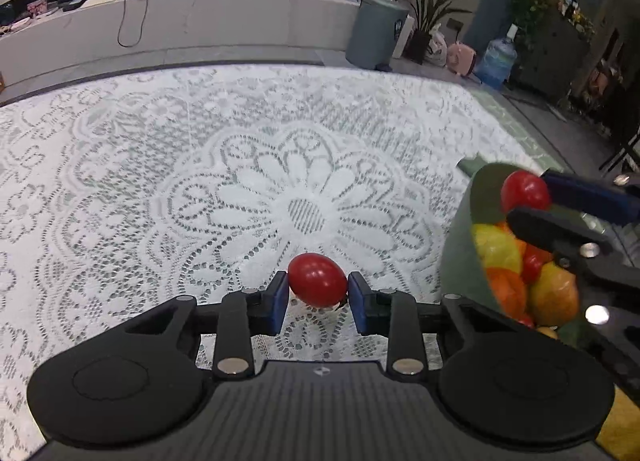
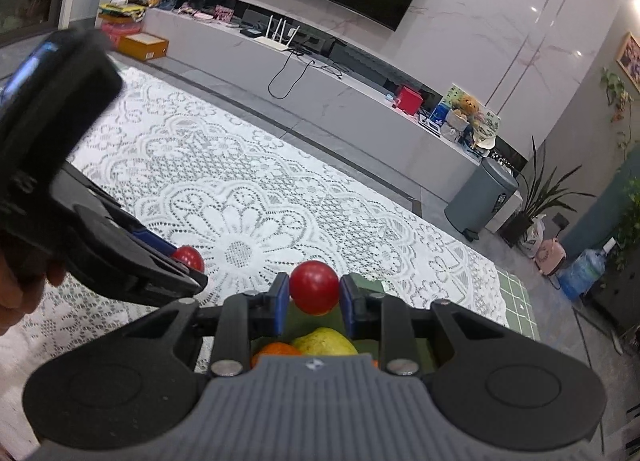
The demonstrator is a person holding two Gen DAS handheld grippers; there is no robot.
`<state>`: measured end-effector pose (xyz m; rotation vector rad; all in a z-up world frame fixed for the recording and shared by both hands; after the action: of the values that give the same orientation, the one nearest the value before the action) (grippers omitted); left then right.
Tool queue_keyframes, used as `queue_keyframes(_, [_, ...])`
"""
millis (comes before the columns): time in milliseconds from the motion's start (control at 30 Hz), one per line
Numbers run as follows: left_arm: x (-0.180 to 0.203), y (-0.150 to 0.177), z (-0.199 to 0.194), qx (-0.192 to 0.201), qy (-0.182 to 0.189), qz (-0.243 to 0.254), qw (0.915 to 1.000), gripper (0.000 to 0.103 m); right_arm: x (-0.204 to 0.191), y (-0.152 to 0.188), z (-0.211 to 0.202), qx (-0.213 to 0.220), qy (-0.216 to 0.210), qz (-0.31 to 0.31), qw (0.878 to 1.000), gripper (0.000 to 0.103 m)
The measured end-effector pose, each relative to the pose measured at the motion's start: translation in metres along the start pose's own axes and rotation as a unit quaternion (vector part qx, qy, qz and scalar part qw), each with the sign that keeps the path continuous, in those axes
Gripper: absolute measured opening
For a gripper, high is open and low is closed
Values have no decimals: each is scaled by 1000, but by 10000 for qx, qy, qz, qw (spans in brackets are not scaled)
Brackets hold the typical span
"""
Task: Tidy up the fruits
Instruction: 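Carry the tomato in the left tool while the right tool carries its tomato to the colander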
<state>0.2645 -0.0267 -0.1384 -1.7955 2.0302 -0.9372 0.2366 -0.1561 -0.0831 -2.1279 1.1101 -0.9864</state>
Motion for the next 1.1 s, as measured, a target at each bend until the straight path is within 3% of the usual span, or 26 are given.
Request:
queue_keyframes(467, [54,-18,-58,473,263,367,9979,36,34,20,-24,27,98,645,9979,23])
queue_keyframes(800, [106,-15,-59,334,510,872,9943,36,68,52,-32,-60,161,1236,9922,23])
queue_keyframes(1100, [125,-6,-40,38,449,1136,9925,36,82,79,-21,-170,-11,1844,9827,23])
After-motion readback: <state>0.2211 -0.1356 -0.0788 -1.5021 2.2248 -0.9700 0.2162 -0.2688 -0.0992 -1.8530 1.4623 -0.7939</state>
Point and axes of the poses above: each gripper's, at about its wrist camera, not at the fingertips, and z roughly the way its jaws point, x to its right, y to its underside, the point moved 6 cm from there along z, roughly the way its jaws point, and after that the axes turned 1 degree about x, right-handed, at the moved point
